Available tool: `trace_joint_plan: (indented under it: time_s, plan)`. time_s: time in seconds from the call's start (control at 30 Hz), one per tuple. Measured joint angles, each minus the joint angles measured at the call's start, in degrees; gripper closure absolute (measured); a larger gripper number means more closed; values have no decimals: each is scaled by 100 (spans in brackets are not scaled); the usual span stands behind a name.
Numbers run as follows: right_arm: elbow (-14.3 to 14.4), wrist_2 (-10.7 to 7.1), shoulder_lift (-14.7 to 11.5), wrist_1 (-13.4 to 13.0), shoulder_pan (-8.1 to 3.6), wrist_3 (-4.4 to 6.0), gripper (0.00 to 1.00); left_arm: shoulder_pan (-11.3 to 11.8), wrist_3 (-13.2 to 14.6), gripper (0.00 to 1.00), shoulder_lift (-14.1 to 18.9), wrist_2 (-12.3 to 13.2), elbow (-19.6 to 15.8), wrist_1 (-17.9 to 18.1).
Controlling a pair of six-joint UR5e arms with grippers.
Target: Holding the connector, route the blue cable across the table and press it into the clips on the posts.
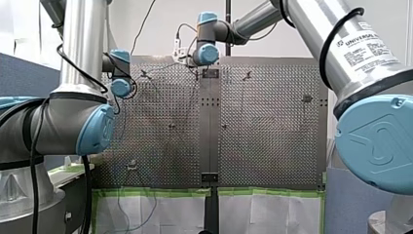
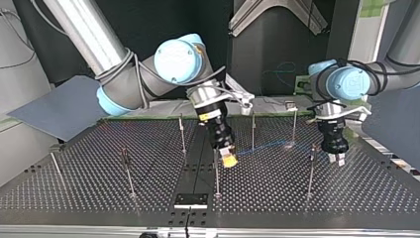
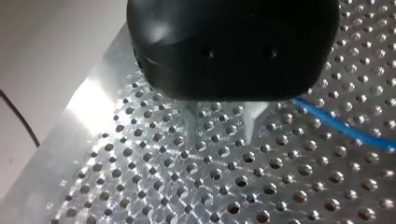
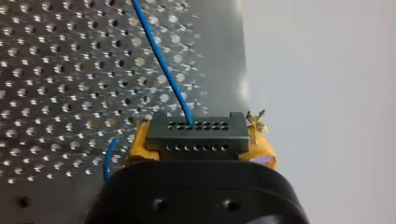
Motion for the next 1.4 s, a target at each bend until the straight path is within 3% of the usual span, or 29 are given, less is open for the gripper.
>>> trace_joint_plan:
  time_s: [0.27, 0.63, 1.07, 1.4]
  plan:
    - [3, 34, 208, 39, 47, 14, 100, -35, -283, 0, 373, -290, -360, -376]
    - [1, 39, 280, 47, 11, 116, 100, -226, -292, 0, 943, -306, -646, -945]
    - [1, 32, 293, 54, 11, 130, 100, -400, -522, 0, 1545, 188, -861, -1546]
    - [1, 44, 298, 72, 44, 130, 100, -579, -219, 0, 1991, 341, -875, -2039]
